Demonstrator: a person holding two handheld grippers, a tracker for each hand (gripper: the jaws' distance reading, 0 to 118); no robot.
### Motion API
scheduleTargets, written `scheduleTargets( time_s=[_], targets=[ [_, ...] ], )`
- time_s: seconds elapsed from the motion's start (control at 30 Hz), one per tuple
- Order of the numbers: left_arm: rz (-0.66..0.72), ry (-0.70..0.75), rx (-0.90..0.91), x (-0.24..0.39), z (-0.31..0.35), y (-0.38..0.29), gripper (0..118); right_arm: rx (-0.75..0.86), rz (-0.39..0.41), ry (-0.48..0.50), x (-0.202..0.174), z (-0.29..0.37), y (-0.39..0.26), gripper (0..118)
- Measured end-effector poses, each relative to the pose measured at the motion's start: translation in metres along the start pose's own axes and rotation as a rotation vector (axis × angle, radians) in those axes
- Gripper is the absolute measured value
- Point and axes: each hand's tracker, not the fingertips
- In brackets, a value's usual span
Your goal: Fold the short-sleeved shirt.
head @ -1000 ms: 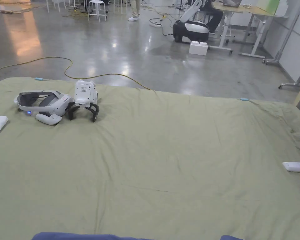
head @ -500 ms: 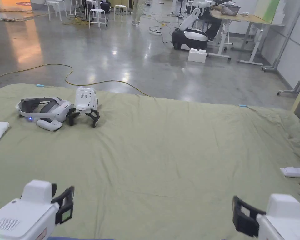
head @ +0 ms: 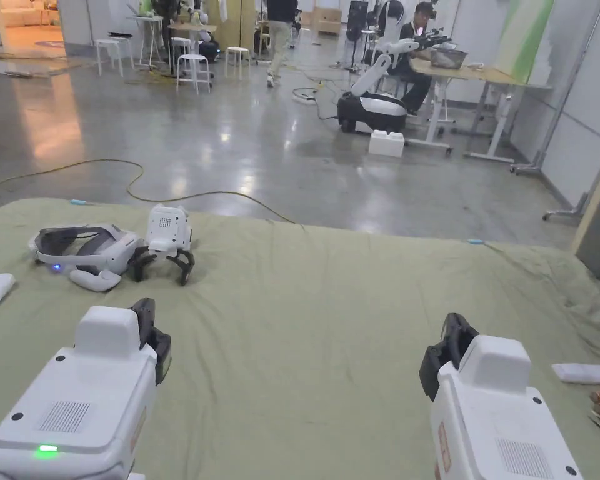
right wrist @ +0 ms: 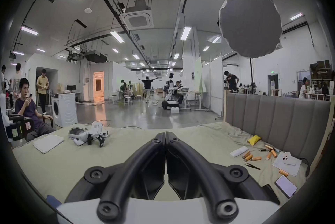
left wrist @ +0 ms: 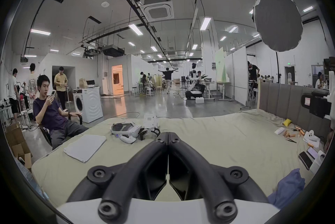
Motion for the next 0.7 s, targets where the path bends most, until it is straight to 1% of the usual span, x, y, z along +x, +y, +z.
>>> scheduleTargets(
  time_s=[0.1, 0.17, 0.3, 0.4, 0.43, 0.5, 0.57, 0.67, 0.7],
  targets=[
    [-0.014, 0.010, -0.001, -0.008, 0.000, -0.004, 0, 0.026, 0.022, -0.004, -0.007, 0.004, -0.001, 0],
    [-0.013, 0.014, -0.015, -0.012, 0.002, -0.005, 0, 0.026, 0.045, 0.014, -0.010, 0.003, -0.001, 0],
    [0.035, -0.026, -0.107, -0.044, 0.001, -0.016, 0, -0.010, 0.064, 0.055, -0.017, 0.002, -0.003, 0],
    [0.098, -0.043, -0.228, -0.081, 0.005, -0.032, 0, -0.063, 0.083, 0.094, -0.019, -0.004, -0.010, 0],
    [0.130, -0.080, -0.286, -0.097, 0.006, -0.040, 0, -0.072, 0.091, 0.102, -0.020, -0.006, -0.014, 0],
    [0.162, -0.096, -0.366, -0.124, 0.009, -0.060, 0, -0.089, 0.104, 0.105, -0.022, -0.008, -0.019, 0],
    [0.172, -0.140, -0.474, -0.155, 0.008, -0.088, 0, -0.119, 0.113, 0.124, -0.024, -0.012, -0.025, 0],
    [0.252, -0.239, -0.633, -0.184, 0.014, -0.120, 0, -0.165, 0.120, 0.153, -0.027, -0.016, -0.032, 0],
    [0.277, -0.256, -0.677, -0.190, 0.015, -0.129, 0, -0.213, 0.131, 0.174, -0.029, -0.019, -0.035, 0]
  ],
)
